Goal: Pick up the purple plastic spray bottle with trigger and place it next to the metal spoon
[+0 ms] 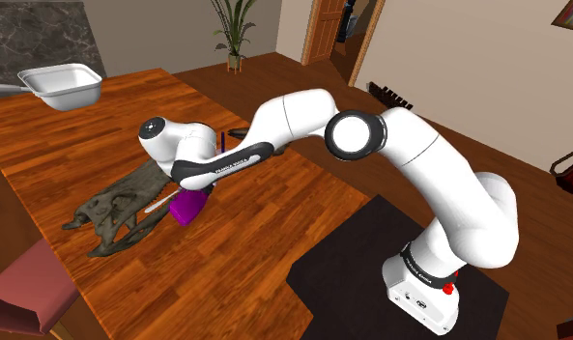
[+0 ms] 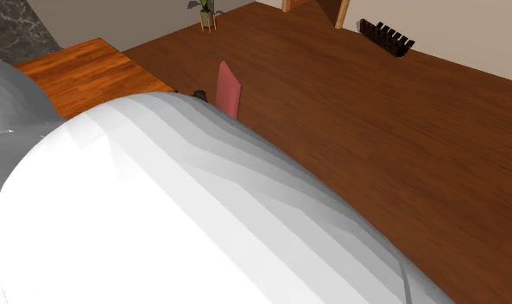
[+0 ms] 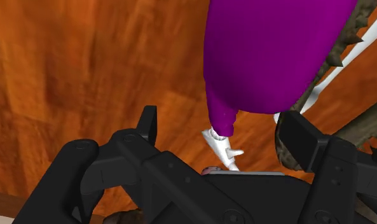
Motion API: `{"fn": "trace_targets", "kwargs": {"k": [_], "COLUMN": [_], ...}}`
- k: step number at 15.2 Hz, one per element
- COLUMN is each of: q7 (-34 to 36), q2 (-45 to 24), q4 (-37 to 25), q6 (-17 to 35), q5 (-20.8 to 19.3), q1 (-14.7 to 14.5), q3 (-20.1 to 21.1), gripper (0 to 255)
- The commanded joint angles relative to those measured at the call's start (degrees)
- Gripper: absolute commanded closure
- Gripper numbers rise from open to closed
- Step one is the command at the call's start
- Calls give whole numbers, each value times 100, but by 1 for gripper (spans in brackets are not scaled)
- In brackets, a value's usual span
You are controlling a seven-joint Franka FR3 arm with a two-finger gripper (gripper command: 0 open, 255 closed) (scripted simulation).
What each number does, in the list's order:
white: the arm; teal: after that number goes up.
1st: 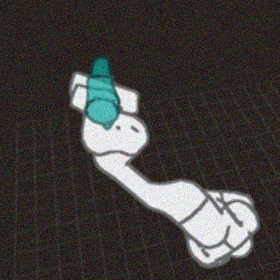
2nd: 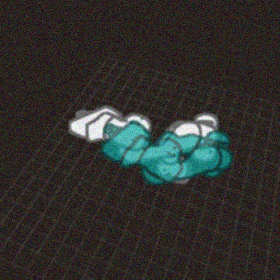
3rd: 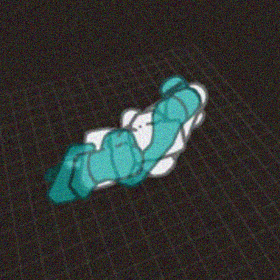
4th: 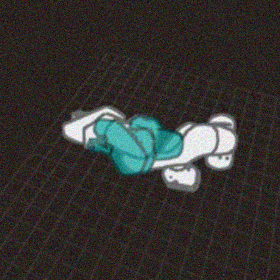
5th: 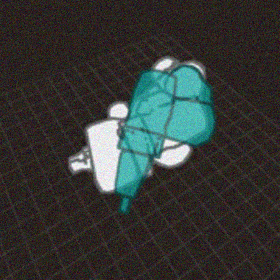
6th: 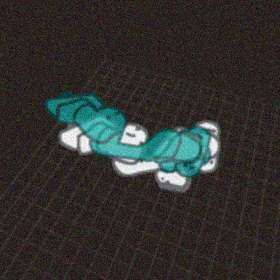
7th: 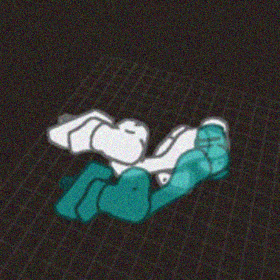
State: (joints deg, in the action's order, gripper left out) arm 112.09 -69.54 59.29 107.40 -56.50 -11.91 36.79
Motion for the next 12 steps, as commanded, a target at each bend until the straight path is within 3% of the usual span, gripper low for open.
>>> {"fn": "trace_targets", "kwargs": {"k": [1,4,12], "q7": [-6,-39,-39], "q2": [94,353,352], "q4": [34,13,12], "q6": [-80,-372,-371], "q5": [40,153,153], "q1": [-24,-84,-85], "q3": [54,170,170], "gripper": [0,0,0]}}
